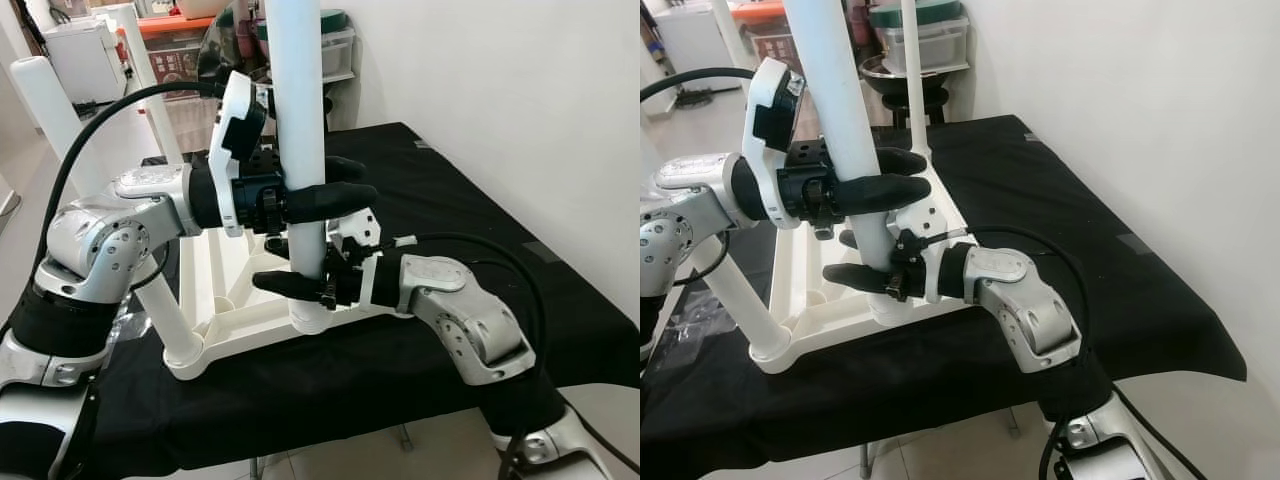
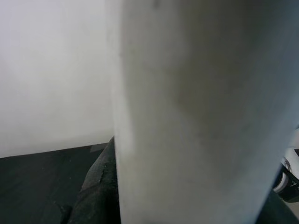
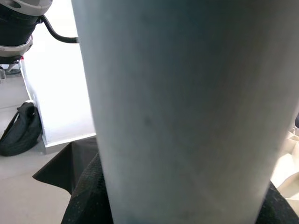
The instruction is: Building children table
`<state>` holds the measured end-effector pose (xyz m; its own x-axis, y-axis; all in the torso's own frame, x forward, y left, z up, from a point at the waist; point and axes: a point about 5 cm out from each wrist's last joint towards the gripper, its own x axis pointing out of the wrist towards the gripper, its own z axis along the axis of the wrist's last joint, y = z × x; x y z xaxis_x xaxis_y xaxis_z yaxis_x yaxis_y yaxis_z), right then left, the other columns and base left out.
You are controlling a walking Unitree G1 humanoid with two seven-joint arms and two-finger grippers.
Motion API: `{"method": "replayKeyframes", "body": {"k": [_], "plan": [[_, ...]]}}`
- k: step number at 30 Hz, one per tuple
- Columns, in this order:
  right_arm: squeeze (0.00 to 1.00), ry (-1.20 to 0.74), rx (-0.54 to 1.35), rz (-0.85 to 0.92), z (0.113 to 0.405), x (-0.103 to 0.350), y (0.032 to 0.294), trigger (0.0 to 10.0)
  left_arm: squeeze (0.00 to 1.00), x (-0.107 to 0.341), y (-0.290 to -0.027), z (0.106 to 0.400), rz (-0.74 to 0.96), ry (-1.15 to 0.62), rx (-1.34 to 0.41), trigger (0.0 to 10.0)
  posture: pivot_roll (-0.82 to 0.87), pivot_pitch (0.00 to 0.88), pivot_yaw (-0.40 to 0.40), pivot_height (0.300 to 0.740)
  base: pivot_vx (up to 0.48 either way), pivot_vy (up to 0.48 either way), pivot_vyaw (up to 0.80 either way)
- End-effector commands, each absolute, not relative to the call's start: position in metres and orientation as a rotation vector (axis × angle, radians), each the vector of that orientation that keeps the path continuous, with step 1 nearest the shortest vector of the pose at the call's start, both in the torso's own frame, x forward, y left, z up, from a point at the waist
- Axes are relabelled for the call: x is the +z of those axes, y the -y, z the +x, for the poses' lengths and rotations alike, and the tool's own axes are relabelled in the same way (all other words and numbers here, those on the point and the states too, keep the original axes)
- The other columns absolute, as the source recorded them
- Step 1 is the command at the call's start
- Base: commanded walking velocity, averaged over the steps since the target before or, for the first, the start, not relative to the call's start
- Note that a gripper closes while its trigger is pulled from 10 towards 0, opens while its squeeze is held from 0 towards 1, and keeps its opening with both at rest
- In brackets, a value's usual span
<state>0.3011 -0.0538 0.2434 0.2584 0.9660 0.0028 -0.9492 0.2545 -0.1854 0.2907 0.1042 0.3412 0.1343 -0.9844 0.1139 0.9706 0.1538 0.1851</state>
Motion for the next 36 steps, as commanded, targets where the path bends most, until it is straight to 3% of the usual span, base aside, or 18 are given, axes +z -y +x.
{"method": "replayKeyframes", "body": {"k": [1,5,6,10,13,15,16,17,19,22,27,29,30,31,32,36], "plan": [[0.0,0.098,1.342,-0.162,0.299,0.238,0.037,0.0,0.0,0.353,-0.096,0.283,0.063,0.315,-1.475,0.0,-0.06,0.032,0.035,0.74,0.0,0.0,0.0],[0.0,0.094,1.335,-0.164,0.299,0.237,0.037,0.0,0.0,0.354,-0.097,0.283,0.062,0.329,-1.472,0.0,-0.06,0.032,0.035,0.74,0.0,0.0,0.0],[0.0,0.085,1.3,-0.163,0.303,0.235,0.041,0.0,1.0,0.355,-0.101,0.281,0.04,0.357,-1.483,10.0,-0.06,0.029,0.037,0.74,0.0,0.0,0.0],[0.0,0.078,1.265,-0.16,0.306,0.234,0.044,0.0,1.0,0.356,-0.106,0.283,0.026,0.374,-1.459,10.0,-0.06,0.029,0.037,0.74,0.0,0.0,0.0],[0.0,0.066,1.135,-0.136,0.318,0.23,0.061,0.0,1.0,0.36,-0.118,0.292,0.092,0.409,-1.304,10.0,-0.06,0.03,0.034,0.74,0.0,0.0,0.0],[0.0,0.066,1.135,-0.136,0.318,0.23,0.061,0.0,1.0,0.36,-0.118,0.292,0.092,0.409,-1.304,10.0,-0.06,0.03,0.034,0.74,0.0,0.0,0.0],[0.0,0.066,1.062,-0.113,0.324,0.228,0.074,0.0,1.0,0.365,-0.128,0.299,0.164,0.448,-1.152,10.0,-0.06,0.03,0.034,0.74,0.0,0.0,0.0],[0.0,0.066,1.062,-0.113,0.324,0.228,0.074,0.0,1.0,0.365,-0.128,0.299,0.164,0.448,-1.152,10.0,-0.06,0.03,0.034,0.74,0.0,0.0,0.0],[0.0,0.09,0.959,-0.053,0.329,0.227,0.095,0.0,1.0,0.378,-0.146,0.309,0.268,0.517,-0.909,10.0,-0.06,0.033,0.032,0.74,0.0,0.0,0.0],[0.0,0.098,0.882,-0.031,0.332,0.224,0.112,0.0,1.0,0.392,-0.156,0.314,0.295,0.584,-0.757,10.0,-0.06,0.034,0.033,0.74,0.0,0.0,0.0],[0.0,0.115,0.687,0.03,0.342,0.22,0.143,0.0,1.0,0.41,-0.161,0.312,0.293,0.686,-0.658,10.0,-0.06,0.035,0.033,0.74,0.0,0.0,0.0],[0.0,0.115,0.687,0.03,0.342,0.22,0.143,0.0,1.0,0.41,-0.161,0.312,0.293,0.686,-0.658,10.0,-0.06,0.035,0.033,0.74,0.0,0.0,0.0],[0.0,0.147,0.606,0.086,0.345,0.224,0.155,0.0,0.87,0.413,-0.163,0.313,0.287,0.703,-0.634,10.0,-0.06,0.037,0.036,0.74,0.0,0.0,0.0],[0.0,0.147,0.606,0.086,0.345,0.224,0.155,0.0,0.87,0.413,-0.163,0.313,0.287,0.703,-0.634,10.0,-0.06,0.037,0.036,0.74,0.0,0.0,0.0],[0.0,0.191,0.507,0.15,0.349,0.229,0.169,0.0,0.0,0.41,-0.162,0.315,0.272,0.699,-0.625,10.0,-0.06,0.037,0.037,0.74,0.0,0.0,0.0],[0.0,0.231,0.412,0.213,0.352,0.234,0.181,0.0,0.0,0.4,-0.159,0.318,0.254,0.678,-0.619,10.0,-0.07,0.038,0.037,0.74,0.0,0.0,0.0]]}}
